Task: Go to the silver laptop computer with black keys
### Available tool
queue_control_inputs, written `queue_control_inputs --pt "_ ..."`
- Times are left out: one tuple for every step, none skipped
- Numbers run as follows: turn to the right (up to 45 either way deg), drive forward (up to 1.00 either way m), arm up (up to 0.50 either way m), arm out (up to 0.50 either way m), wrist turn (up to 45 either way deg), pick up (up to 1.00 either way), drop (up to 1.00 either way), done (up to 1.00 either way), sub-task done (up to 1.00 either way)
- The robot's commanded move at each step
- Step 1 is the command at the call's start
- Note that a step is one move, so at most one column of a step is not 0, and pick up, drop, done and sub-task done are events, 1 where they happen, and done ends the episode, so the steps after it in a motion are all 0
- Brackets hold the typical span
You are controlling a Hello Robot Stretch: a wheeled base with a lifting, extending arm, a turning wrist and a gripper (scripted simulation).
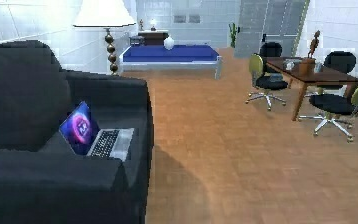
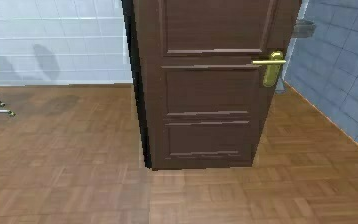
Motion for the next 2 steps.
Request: queue_control_inputs --pt "-12.0 0.0 0.0 0.0 0.0 0.0 0.0 0.0 0.0" --pt "0.0 0.15 0.0 0.0 0.0 0.0 0.0 0.0 0.0"
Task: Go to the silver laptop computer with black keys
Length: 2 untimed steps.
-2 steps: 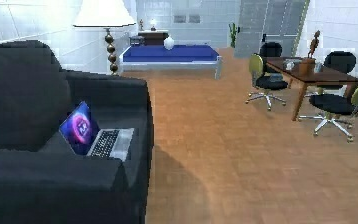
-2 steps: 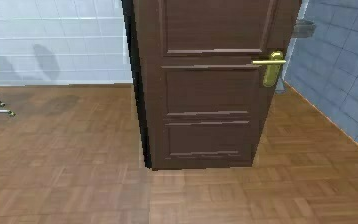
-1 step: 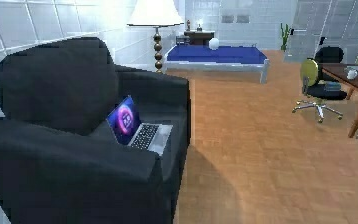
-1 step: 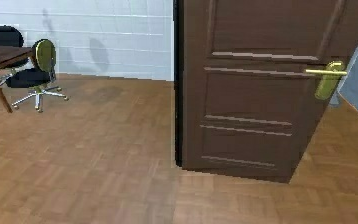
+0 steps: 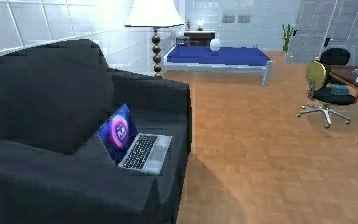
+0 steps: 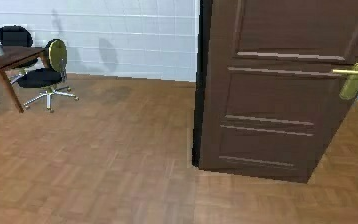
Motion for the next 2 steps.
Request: queue_control_inputs --pt "-12.0 0.0 0.0 0.0 0.0 0.0 0.0 0.0 0.0" --pt "0.0 0.0 0.0 0.0 0.0 0.0 0.0 1.0 0.0"
